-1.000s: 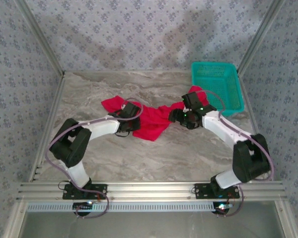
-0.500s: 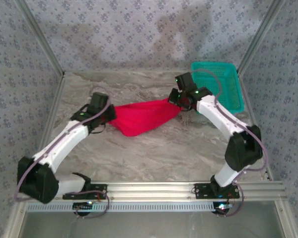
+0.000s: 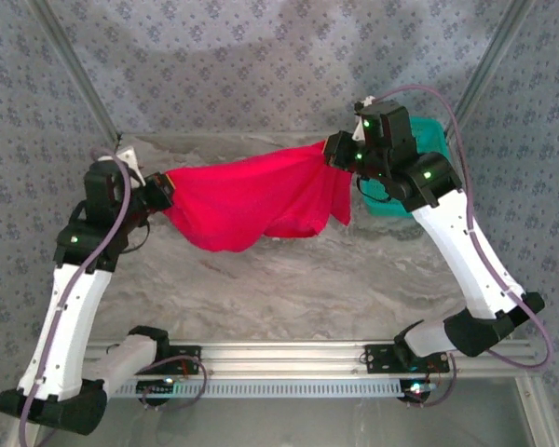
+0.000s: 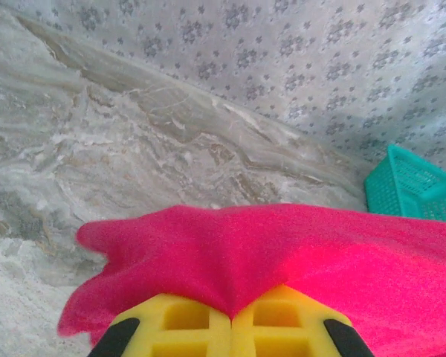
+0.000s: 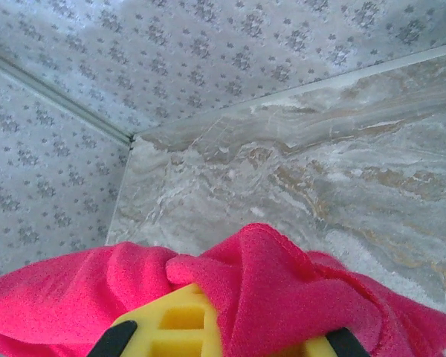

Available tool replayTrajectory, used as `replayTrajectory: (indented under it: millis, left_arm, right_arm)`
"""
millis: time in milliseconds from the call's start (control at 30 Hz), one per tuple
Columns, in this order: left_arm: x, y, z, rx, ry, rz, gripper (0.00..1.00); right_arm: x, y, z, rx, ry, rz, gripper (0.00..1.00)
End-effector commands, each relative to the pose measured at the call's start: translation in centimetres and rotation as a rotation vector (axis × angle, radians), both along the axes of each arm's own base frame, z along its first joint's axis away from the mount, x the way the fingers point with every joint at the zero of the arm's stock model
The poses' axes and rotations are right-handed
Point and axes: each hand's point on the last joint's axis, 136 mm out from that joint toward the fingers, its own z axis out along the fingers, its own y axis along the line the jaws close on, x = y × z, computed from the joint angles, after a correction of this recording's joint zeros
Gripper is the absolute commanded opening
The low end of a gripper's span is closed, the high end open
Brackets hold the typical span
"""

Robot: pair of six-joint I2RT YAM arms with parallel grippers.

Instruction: Fold the inside-out t-shirt

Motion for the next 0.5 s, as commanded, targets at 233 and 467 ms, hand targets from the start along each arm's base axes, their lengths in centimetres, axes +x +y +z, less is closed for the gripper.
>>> replayTrajectory:
  millis: [233, 467]
  left_arm:
    - [-1.8, -0.6, 3.8, -0.015, -0.066, -0.073, 0.00]
    - [6.2, -1.3, -8.5, 0.116, 0.240, -0.061, 0.00]
  right_arm:
    - [-1.5, -0.3, 1.2, 0.000, -0.019, 0.057, 0.00]
    - [9.0, 2.5, -11.8, -0.018, 0.242, 0.030, 0.00]
